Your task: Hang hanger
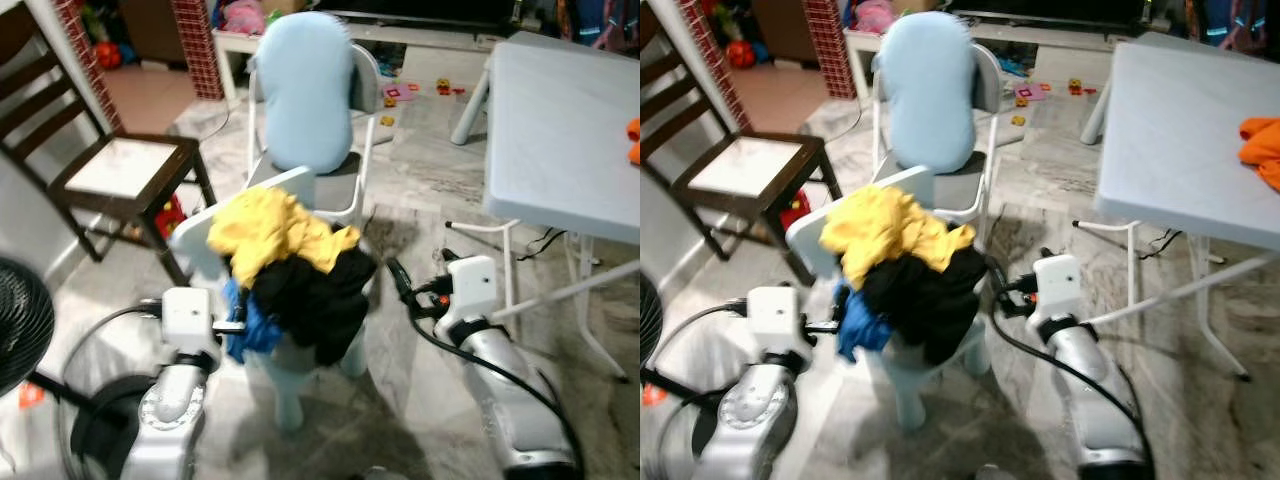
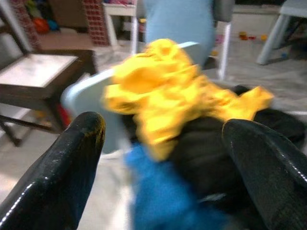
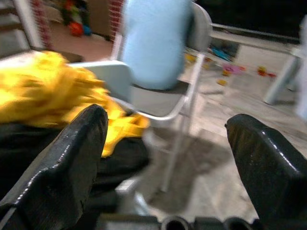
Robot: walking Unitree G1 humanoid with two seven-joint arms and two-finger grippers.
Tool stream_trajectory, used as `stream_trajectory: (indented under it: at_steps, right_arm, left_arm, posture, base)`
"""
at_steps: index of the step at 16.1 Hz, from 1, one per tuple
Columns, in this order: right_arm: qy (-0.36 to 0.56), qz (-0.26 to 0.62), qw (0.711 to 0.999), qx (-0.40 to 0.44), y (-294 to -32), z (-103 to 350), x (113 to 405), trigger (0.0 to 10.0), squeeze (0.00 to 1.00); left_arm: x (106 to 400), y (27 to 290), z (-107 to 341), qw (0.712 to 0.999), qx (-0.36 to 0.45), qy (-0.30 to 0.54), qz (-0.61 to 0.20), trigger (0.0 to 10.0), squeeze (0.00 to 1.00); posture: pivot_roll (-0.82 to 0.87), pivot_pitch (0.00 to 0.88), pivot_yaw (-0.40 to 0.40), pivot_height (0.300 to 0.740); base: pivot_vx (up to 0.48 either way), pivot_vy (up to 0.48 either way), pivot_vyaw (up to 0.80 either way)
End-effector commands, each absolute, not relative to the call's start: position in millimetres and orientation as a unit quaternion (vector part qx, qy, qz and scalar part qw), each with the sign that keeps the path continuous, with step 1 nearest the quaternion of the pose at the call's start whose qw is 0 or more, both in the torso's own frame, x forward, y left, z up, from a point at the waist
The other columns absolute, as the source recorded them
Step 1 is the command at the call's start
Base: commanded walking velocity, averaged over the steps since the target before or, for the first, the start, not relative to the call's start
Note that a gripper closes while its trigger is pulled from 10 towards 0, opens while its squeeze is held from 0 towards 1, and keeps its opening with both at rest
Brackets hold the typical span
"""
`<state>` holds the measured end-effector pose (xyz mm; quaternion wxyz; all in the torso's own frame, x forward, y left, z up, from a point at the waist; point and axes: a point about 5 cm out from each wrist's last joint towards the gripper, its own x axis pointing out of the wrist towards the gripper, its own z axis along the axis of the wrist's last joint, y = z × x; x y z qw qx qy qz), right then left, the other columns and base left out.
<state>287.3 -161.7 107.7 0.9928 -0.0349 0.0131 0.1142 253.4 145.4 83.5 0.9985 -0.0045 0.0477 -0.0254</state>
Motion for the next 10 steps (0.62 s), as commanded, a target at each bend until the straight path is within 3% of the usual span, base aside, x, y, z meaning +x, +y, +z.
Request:
stream_trajectory:
  at_steps: [1, 3, 10]
  right_arm:
    - [0.011, 0.113, 0.993, -0.034, -161.0, 109.7, 287.6, 10.0, 0.0]
    - [0.011, 0.115, 0.993, -0.034, -160.0, 109.9, 287.9, 10.0, 0.0]
    - [0.014, 0.128, 0.991, -0.04, -155.2, 109.9, 288.5, 10.0, 0.0]
  left_arm:
    - [255.2, 147.6, 84.6, 0.999, 0.005, 0.049, -0.024, 10.0, 0.0]
    - [255.7, 147.2, 84.2, 0.998, 0.004, 0.05, -0.025, 10.0, 0.0]
    - [263.3, 141.4, 80.5, 0.997, 0.012, 0.07, -0.041, 10.0, 0.0]
  posture:
    - [0.02, 0.118, -0.032, 0.74]
    - [0.02, 0.118, -0.032, 0.74]
    - [0.02, 0.136, -0.046, 0.74]
  base:
    - [0.368, 0.0, 0.0]
    - [0.332, 0.0, 0.0]
    - [0.0, 0.0, 0.0]
